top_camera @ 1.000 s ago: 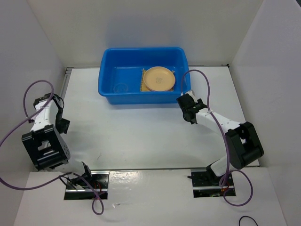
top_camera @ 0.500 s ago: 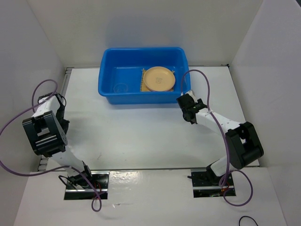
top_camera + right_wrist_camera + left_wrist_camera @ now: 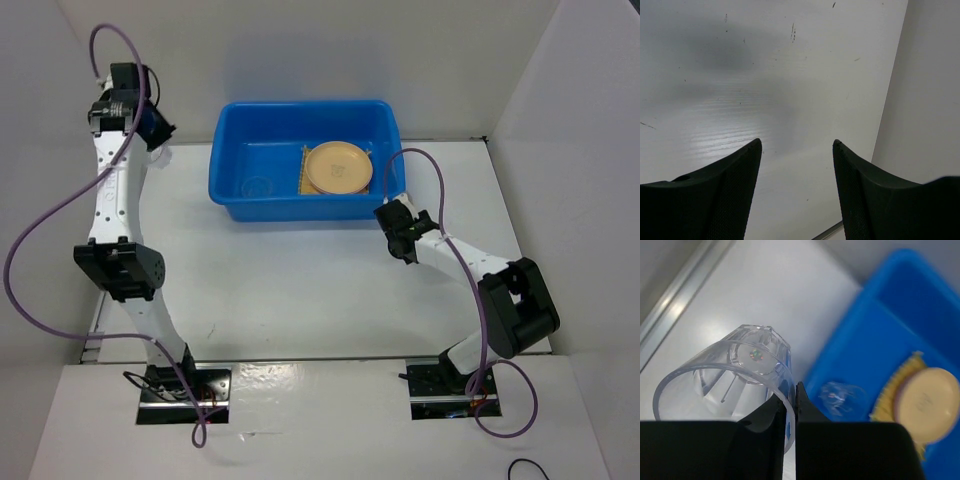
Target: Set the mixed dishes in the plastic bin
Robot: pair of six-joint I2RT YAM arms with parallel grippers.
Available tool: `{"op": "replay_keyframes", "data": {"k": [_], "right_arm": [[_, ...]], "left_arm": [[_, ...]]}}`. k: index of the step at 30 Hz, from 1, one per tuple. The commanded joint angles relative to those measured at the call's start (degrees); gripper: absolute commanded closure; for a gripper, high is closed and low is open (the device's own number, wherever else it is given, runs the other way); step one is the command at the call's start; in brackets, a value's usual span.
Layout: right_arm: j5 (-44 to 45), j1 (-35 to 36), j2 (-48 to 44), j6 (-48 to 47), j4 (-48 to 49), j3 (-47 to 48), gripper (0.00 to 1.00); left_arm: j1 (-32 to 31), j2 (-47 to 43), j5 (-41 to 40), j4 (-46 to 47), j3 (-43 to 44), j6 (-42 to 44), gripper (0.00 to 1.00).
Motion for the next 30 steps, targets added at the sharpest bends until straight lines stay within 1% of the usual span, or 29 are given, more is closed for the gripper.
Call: {"op": "replay_keyframes", "data": {"k": [1,2,3,4,5,6,7,9,10,11,12,14,18,22,26,27,29,30], "right_arm": [[1.67,0.76,0.27,1.55,1.85,-0.17,0.36],[2.19,0.76,-0.25,1.55,1.85,-0.17,0.36],[2.2,0.76,-0.26,1.55,1.85,-0.17,0.36],[2.2,0.76,-0.26,1.55,1.85,-0.17,0.36],[2.81,0.76,-0.26,2.07,1.85,-0.17,0.36],[2.81,0.76,-0.26,2.08,1.85,-0.17,0.36],[3.42,0.76,-0.78,2.08,1.85,-0.17,0.36],[3.43,0.76,-0.79,2.08,1.85,-0.17,0.36],[3.43,0.76,-0.79,2.08,1.85,-0.17,0.36],[3.43,0.76,-0.79,2.08,1.85,-0.17,0.36],[4.04,0.76,-0.79,2.08,1.85,-0.17,0.36],[4.04,0.76,-0.79,2.08,1.85,-0.17,0.36],[4.04,0.76,-1.31,2.6,1.85,-0.17,0.36],[4.56,0.76,-1.31,2.6,1.85,-0.17,0.36],[4.57,0.76,-1.31,2.6,1.85,-0.17,0.36],[4.57,0.76,-1.31,2.6,1.85,-0.17,0.33],[5.1,0.76,-1.31,2.6,1.85,-0.17,0.33],[5.1,0.76,-1.31,2.6,1.85,-0.17,0.32]], "left_arm": [[-5.12,6.83,16.01,7.67,7.59,8.15,1.0],[-6.53,9.92,17.49,6.29,14.83,10.85,1.0],[-9.32,13.61,18.38,4.01,20.91,11.58,1.0],[-10.66,21.91,19.35,1.29,28.19,12.45,1.0],[-12.15,24.78,20.57,-0.83,35.14,13.59,1.0],[-12.17,26.63,22.94,-0.06,39.82,13.61,0.99],[-13.64,30.48,27.48,1.6,41.69,13.61,0.99],[-15.15,34.54,27.53,2.84,47.4,13.61,0.96],[-15.68,37.52,26.31,3.98,51.17,13.08,0.96],[-16.2,38.59,26.3,4.77,51.2,11.69,0.96],[-16.21,40.08,26.3,5.56,51.2,11.15,0.98],[-16.21,41.5,25.69,6.62,49.89,11.15,0.98],[-15.68,46.24,25.68,6.1,50.59,11.15,0.98],[-15.68,48.97,25.68,5.39,50.06,11.15,0.95],[-16.29,51.43,24.98,3.99,50.59,11.67,0.87],[-16.3,52.05,24.98,3.99,50.59,11.67,0.85],[-16.3,52.05,24.98,3.46,50.59,11.67,0.8],[-16.3,52.05,24.98,3.46,50.59,11.67,0.72]]}}
